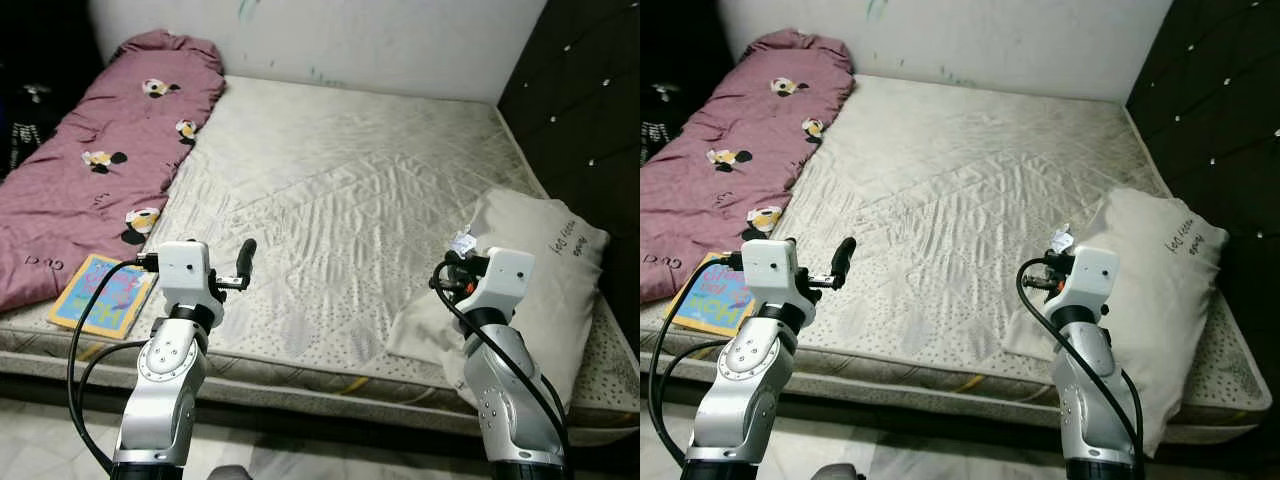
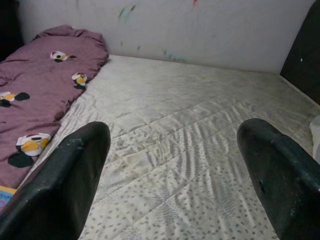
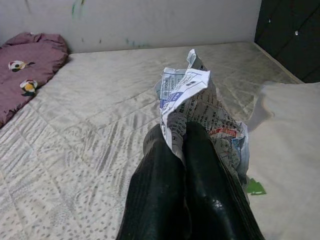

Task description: Clean up the room

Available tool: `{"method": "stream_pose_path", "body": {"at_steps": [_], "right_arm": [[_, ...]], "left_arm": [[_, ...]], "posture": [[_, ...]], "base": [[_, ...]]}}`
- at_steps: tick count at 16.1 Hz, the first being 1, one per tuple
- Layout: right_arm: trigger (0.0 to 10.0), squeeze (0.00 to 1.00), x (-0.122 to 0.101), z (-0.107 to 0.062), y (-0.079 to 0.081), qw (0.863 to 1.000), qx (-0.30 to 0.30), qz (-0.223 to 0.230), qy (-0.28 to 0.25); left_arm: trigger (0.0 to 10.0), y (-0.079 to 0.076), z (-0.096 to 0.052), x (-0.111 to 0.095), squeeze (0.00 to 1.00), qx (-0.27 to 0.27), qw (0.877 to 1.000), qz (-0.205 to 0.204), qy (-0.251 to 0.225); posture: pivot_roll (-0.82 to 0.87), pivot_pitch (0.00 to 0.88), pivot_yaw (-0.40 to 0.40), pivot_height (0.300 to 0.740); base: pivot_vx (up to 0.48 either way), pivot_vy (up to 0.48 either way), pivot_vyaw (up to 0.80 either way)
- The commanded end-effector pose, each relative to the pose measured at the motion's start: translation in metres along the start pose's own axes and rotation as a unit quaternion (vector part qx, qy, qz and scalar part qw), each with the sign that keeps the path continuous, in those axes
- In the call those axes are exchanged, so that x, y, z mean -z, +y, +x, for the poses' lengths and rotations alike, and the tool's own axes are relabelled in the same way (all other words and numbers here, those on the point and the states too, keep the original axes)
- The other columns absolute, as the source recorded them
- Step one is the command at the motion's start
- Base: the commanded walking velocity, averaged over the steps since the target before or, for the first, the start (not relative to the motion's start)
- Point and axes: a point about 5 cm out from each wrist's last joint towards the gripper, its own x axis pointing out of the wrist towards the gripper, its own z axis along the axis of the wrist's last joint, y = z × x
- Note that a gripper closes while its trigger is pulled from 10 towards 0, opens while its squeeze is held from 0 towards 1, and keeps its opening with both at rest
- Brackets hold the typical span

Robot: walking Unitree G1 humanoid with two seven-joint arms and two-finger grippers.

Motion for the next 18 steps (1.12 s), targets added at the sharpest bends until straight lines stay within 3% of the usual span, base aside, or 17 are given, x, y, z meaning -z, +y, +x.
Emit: {"method": "stream_pose_path", "body": {"at_steps": [1,18], "right_arm": [[10.0,0.0,0.002,0.0003,0.0023,1.0,-0.002,0.001,0.007],[10.0,0.0,0.0042,-0.0009,0.0011,1.0,-0.001,-0.005,0.016]], "left_arm": [[10.0,0.0021,0.0014,-0.0016,0.0,0.001,1.0,0.002,0.0],[10.0,-0.0006,0.0004,-0.0014,0.0,0.007,1.0,0.004,0.0]], "posture": [[-0.04,0.0,-0.054,0.74],[-0.05,0.0,-0.059,0.74]], "base": [[0.0,0.0,0.0],[0.0,0.0,0.0]]}}
